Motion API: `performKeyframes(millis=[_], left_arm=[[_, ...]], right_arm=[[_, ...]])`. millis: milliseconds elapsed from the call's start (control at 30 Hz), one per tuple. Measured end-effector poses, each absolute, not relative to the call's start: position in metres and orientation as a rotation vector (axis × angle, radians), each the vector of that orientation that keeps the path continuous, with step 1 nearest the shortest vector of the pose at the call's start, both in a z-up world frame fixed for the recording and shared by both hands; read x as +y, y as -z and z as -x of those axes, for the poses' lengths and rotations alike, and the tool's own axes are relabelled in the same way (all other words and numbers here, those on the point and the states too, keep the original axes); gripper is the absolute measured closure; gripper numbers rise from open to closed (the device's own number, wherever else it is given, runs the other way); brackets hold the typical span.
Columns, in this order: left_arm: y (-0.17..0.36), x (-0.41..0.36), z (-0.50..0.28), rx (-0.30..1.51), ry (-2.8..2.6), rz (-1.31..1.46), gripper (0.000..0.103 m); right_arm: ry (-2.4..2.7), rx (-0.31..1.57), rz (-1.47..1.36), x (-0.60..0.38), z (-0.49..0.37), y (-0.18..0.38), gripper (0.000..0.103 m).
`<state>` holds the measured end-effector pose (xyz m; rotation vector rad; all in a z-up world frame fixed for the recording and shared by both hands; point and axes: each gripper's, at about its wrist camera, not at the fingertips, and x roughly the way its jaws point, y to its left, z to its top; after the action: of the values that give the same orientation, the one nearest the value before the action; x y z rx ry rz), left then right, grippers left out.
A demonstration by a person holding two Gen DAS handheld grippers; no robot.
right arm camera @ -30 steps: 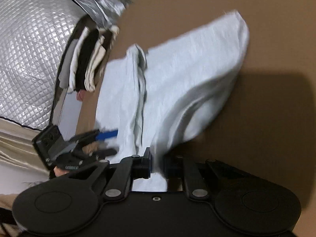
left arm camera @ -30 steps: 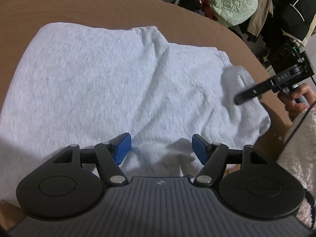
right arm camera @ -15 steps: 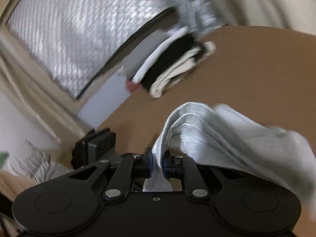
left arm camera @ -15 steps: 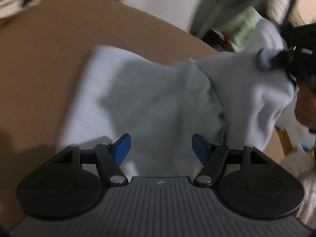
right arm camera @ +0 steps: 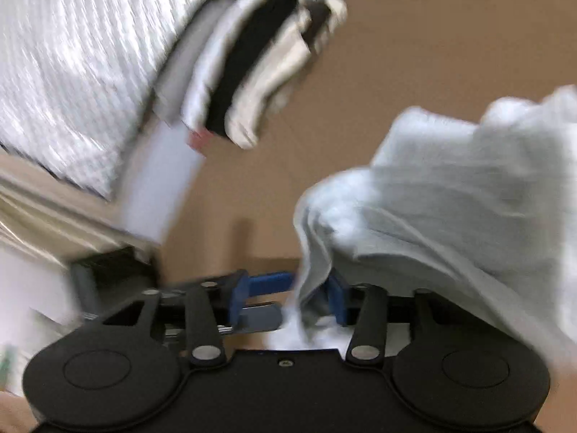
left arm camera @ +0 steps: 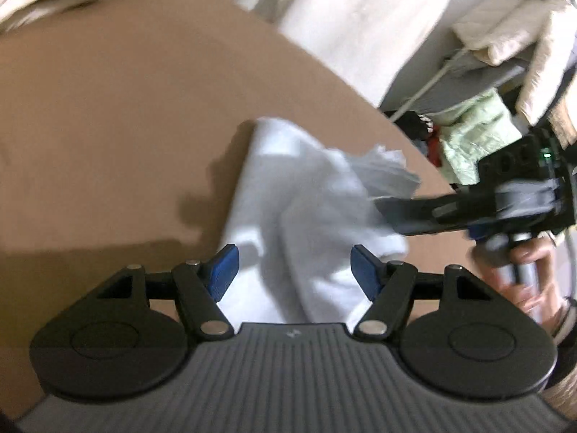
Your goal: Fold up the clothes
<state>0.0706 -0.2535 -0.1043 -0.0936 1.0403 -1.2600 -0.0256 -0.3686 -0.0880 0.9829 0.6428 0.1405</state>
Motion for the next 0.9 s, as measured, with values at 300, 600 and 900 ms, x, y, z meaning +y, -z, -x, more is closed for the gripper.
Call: performKeyframes(millis=[300, 600, 900], left_arm=[[0.084, -0.267, -0.039, 0.839, 1.325, -0.023, 0.035], [0.108, -0.295, -0.018, 0.863, 1.338, -0.145, 0.025], [0.105, -0.285, -0.023, 0.894, 1.206, -0.085, 0.091]], right_arm=[[0.171, 0.691, -0.774, -0.370, 0.106, 0.070, 0.032], [0.172, 0.771, -0.587, -0.391, 0.087, 0.085, 0.039], [0.251, 0.555, -0.304, -0.372, 0.064, 0.060, 0.062]])
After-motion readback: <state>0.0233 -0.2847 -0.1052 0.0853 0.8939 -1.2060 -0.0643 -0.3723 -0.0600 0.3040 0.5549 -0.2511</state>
